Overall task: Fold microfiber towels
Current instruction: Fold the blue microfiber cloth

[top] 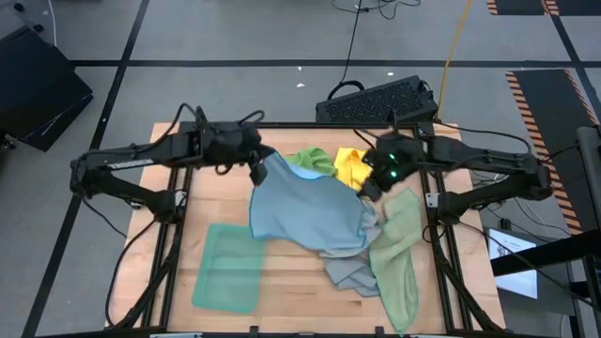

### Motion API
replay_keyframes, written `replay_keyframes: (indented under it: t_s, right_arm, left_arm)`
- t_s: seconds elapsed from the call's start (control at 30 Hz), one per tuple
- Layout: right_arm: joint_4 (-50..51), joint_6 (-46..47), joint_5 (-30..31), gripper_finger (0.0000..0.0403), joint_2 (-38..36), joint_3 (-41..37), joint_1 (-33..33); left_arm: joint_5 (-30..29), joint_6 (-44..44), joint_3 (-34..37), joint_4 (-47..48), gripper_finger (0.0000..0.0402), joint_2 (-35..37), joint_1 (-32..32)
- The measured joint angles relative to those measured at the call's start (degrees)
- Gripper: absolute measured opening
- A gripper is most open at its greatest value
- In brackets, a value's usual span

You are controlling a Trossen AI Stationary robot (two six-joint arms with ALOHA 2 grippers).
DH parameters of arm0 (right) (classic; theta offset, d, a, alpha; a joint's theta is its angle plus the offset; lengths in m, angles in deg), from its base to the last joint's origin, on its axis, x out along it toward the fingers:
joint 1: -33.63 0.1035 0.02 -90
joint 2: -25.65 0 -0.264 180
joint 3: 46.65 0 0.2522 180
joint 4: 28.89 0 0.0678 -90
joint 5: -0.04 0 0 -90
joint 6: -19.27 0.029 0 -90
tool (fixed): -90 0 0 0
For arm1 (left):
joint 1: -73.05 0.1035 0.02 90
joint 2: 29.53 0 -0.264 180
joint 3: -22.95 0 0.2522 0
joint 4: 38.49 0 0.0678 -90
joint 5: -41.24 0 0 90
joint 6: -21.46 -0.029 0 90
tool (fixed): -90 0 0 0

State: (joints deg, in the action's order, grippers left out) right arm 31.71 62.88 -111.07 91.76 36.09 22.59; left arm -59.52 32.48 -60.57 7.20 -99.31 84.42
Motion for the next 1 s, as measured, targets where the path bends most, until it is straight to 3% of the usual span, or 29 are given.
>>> replay_keyframes:
  t_s: [0.27,0.43,0.67,0.83,1.0]
  right_arm:
    - [0.2,-17.2,-0.2,0.0000,6.9,0.0,-16.6]
    - [-0.5,-27.3,-3.1,0.0000,10.6,0.0,-23.7]
    - [-8.2,-35.6,-2.8,0.0025,16.3,0.0,-28.7]
    - [-8.0,-39.4,-2.4,0.0060,19.6,-0.1,-30.3]
    - [-11.7,-41.0,0.1,0.0087,19.9,-5.0,-30.8]
  left_arm:
    - [6.3,1.6,0.2,-3.8,0.0003,-4.4,13.8]
    - [9.5,1.7,0.2,-3.5,0.0003,-7.4,18.9]
    - [10.9,1.7,0.2,-3.4,0.0003,-10.7,23.3]
    - [11.7,1.5,0.2,-3.5,0.0003,-12.8,24.8]
    - [15.9,1.5,0.2,-3.2,0.0003,-13.6,25.7]
